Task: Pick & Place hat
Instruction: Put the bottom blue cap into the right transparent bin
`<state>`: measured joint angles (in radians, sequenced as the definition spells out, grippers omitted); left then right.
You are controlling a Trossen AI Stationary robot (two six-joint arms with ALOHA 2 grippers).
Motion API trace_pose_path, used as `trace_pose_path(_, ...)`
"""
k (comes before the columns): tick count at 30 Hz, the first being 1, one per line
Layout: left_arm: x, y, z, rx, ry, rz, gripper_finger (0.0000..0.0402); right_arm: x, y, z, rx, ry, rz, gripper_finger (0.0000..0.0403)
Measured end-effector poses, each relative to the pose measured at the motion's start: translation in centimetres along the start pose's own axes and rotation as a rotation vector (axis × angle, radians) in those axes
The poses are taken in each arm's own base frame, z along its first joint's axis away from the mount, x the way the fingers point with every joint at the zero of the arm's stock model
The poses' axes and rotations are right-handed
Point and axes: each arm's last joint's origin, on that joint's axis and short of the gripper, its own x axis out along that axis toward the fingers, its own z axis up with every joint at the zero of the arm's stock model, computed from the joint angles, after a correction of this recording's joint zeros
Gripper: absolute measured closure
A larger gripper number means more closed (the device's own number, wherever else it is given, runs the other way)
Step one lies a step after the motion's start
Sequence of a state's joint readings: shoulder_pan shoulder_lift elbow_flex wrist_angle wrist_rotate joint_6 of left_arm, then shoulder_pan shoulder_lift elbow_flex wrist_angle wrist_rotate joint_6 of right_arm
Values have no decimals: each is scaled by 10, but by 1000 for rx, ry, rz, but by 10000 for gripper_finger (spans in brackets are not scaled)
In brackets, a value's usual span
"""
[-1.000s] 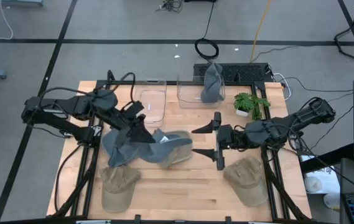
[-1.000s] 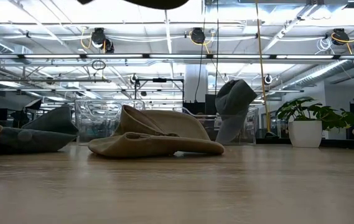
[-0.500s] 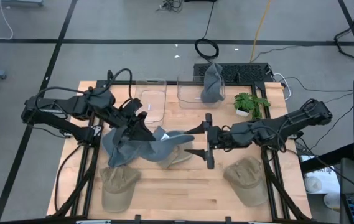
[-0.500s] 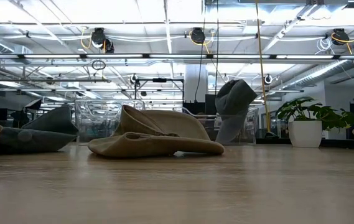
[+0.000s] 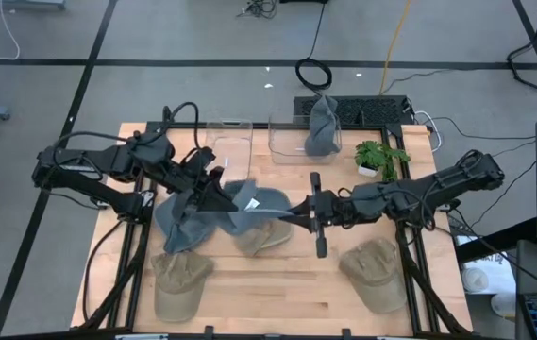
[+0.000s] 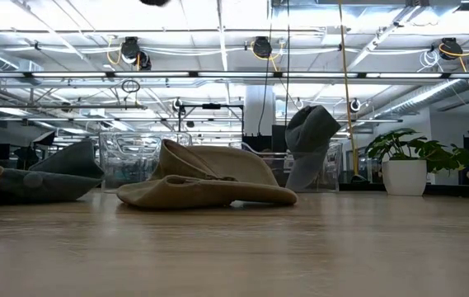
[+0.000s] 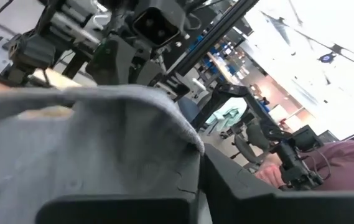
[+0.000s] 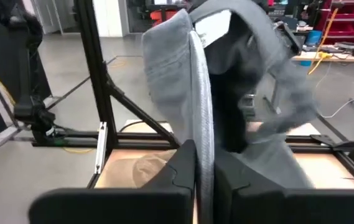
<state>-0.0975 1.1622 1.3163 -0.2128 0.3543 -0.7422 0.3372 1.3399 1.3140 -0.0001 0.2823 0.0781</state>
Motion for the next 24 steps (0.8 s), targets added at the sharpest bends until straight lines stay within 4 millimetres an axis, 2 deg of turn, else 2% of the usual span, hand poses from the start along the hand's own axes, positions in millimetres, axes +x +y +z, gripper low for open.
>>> trace_pose_path(5,-1,-4,4,116,4,-88,345,-6,1,9,38,-55,74,399)
trace_pose_path(11,-19,-10,11,320,-26,-139,314,-34,6,27,73,-124,153,401)
trace_pose_path(16,-43,-15,21,486,-131,-88,297,-57,4,42,83,-200,178,402)
trace_pose_path(24,-59,-19,35,652,-343,74,269,-72,-5,76,60,-549,240,402)
